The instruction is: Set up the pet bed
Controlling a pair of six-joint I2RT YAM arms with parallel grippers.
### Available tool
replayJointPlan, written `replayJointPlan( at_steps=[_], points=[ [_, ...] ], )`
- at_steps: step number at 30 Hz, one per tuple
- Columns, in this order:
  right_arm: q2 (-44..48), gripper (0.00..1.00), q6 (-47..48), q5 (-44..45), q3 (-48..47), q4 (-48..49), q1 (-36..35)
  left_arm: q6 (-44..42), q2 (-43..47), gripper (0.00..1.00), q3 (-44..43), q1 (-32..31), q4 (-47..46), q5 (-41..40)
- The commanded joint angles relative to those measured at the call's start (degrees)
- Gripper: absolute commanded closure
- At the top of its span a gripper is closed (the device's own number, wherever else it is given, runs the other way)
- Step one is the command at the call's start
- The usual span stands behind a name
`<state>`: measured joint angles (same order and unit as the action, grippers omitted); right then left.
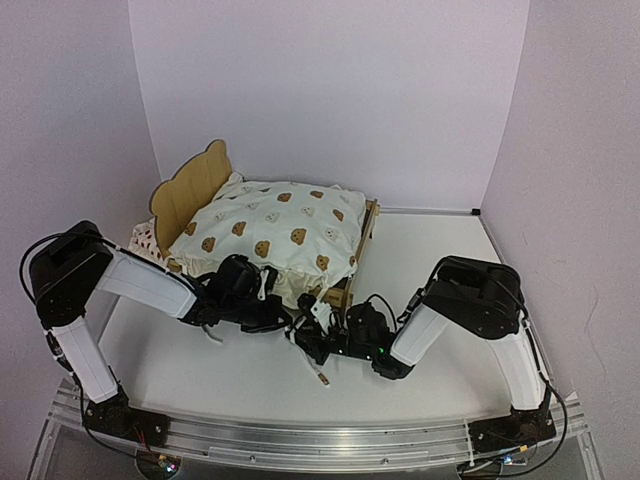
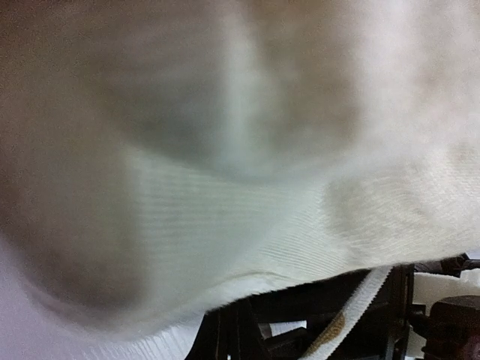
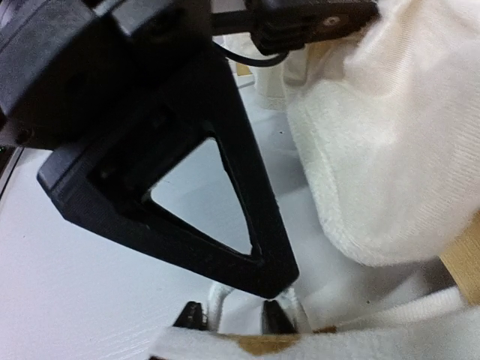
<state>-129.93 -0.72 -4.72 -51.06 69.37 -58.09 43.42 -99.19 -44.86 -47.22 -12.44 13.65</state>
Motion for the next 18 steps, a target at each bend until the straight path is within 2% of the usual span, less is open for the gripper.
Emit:
replayJointPlan(
  at_steps=[1,6,10,14,18],
  points=[
    [6.3,0.62,-0.9,6.2,3.6,1.6,-1.7,-0.4,4.4,1.00,-0.4,-0.4,-0.2,1.6],
    [11.5,0.53,1.6,11.6,7.9,-0.2,-4.5,-0.1,5.7,1.00,-0.7,-0.5,0.5,2.0],
    [16.8,0.44,2.6,17.1,10.5,-6.9,-6.2,0.2,7.1,1.00,-0.2,-1.1,1.2,1.7],
    [20.4,0.42,1.6,22.0,11.5,-15.6,-7.1,0.4,8.4,1.00,0.1,-2.4,2.1,0.4],
    [21.9,0.42,-2.1,21.8,12.1,-21.0,-7.8,0.6,9.0,1.00,0.4,-3.2,2.6,-0.7]
  ],
)
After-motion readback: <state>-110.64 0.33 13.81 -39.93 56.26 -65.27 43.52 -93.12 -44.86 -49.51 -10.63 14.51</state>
